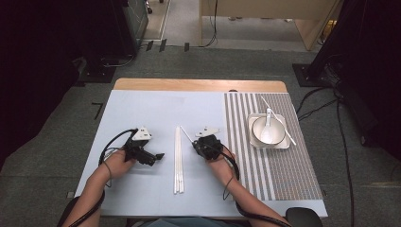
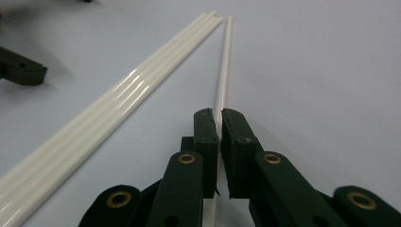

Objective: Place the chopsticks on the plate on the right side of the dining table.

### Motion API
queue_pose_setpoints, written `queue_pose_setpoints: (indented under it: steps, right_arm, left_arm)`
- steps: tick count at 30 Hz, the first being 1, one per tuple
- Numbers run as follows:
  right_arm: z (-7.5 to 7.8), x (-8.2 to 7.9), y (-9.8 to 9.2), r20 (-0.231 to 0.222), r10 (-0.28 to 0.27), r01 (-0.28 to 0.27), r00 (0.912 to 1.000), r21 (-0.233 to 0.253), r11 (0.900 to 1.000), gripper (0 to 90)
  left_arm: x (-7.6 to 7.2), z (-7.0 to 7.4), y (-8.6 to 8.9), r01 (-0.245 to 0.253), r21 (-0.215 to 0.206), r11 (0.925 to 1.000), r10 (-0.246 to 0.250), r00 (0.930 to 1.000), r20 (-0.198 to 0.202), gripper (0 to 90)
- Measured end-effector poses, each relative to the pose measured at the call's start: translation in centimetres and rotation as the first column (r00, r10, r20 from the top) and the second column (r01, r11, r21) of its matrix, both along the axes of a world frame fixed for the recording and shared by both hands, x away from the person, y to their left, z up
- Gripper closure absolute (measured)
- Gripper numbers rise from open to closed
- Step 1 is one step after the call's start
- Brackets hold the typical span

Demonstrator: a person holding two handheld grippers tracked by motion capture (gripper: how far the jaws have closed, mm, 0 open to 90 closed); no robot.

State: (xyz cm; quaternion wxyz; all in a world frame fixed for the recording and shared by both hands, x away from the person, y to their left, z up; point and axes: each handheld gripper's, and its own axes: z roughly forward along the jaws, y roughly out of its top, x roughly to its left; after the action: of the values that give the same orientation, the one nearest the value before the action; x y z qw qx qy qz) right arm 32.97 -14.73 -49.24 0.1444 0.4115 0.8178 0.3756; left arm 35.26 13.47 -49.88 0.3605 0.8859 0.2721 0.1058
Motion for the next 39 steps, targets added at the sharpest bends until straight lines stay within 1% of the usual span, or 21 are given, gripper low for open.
queue_pose_setpoints:
  steps: [4,8,10,11,12,13,15,17,18,20,22,26,28,30,39]
  right_arm:
    - [-0.2,0.8,-0.8,0.004,-0.028,0.027,0.9996,0.025,0.999,85.8]
    - [-0.2,1.7,-1.4,0.005,-0.051,0.05,0.9987,0.035,0.998,85.7]
    - [-0.3,2.1,-1.6,-0.006,-0.05,0.051,0.9987,0.049,0.998,84.9]
    - [-0.4,2.2,-1.6,-0.019,-0.046,0.047,0.9987,0.052,0.998,84.3]
    - [-0.4,2.3,-1.8,-0.018,-0.043,0.044,0.9989,0.065,0.997,82.8]
    - [-0.4,2.2,-1.9,-0.027,-0.051,0.053,0.9984,0.074,0.996,82.9]
    - [-0.2,2.1,-2.3,-0.025,-0.047,0.049,0.9986,0.093,0.994,82.8]
    - [0.1,1.8,-2.7,-0.024,-0.049,0.051,0.9985,0.094,0.994,80.6]
    - [0.4,1.6,-3.0,-0.031,-0.055,0.058,0.998,0.104,0.993,79.3]
    - [0.7,1.3,-3.4,-0.036,-0.061,0.065,0.9975,0.119,0.991,79.2]
    - [1.0,1.0,-3.8,-0.038,-0.063,0.067,0.9973,0.122,0.99,78.9]
    - [1.1,0.3,-4.2,-0.029,-0.064,0.066,0.9976,0.11,0.992,76.3]
    - [0.8,-0.2,-4.3,-0.025,-0.056,0.058,0.9981,0.09,0.994,76.3]
    - [0.5,-0.5,-4.5,-0.034,-0.061,0.064,0.9975,0.089,0.994,76.3]
    - [0.1,-1.4,-4.5,-0.041,-0.06,0.063,0.9974,0.084,0.995,75.3]
  left_arm:
    - [0.0,0.0,0.0,0.001,0.001,1.0,-0.001,1.0,0.0,0.5]
    - [0.0,0.0,0.0,0.001,0.002,1.0,-0.001,1.0,0.0,0.5]
    - [0.0,0.0,0.0,0.001,0.002,1.0,-0.001,1.0,0.0,0.5]
    - [0.0,0.0,0.0,0.001,0.002,1.0,-0.001,1.0,0.0,0.5]
    - [0.0,0.0,0.0,0.001,0.002,1.0,-0.001,1.0,0.0,0.5]
    - [0.0,0.0,0.0,0.001,0.002,1.0,-0.001,1.0,0.0,0.5]
    - [0.0,0.0,0.0,0.001,0.002,1.0,-0.001,1.0,0.0,0.5]
    - [0.0,0.0,0.0,0.001,0.002,1.0,-0.001,1.0,0.0,0.5]
    - [0.0,0.0,0.0,0.001,0.001,1.0,-0.001,1.0,0.0,0.5]
    - [0.0,0.0,0.0,0.001,0.002,1.0,-0.001,1.0,0.0,0.5]
    - [0.0,0.0,0.0,0.001,0.002,1.0,-0.001,1.0,-0.001,0.5]
    - [0.0,0.0,0.0,0.001,0.002,1.0,-0.001,1.0,-0.001,0.5]
    - [0.0,0.0,0.0,0.002,0.003,1.0,-0.002,1.0,0.0,0.5]
    - [0.0,0.0,0.0,0.0,0.002,1.0,0.0,1.0,-0.002,0.4]
    - [0.0,0.0,0.0,0.0,0.002,1.0,0.0,1.0,-0.002,0.4]
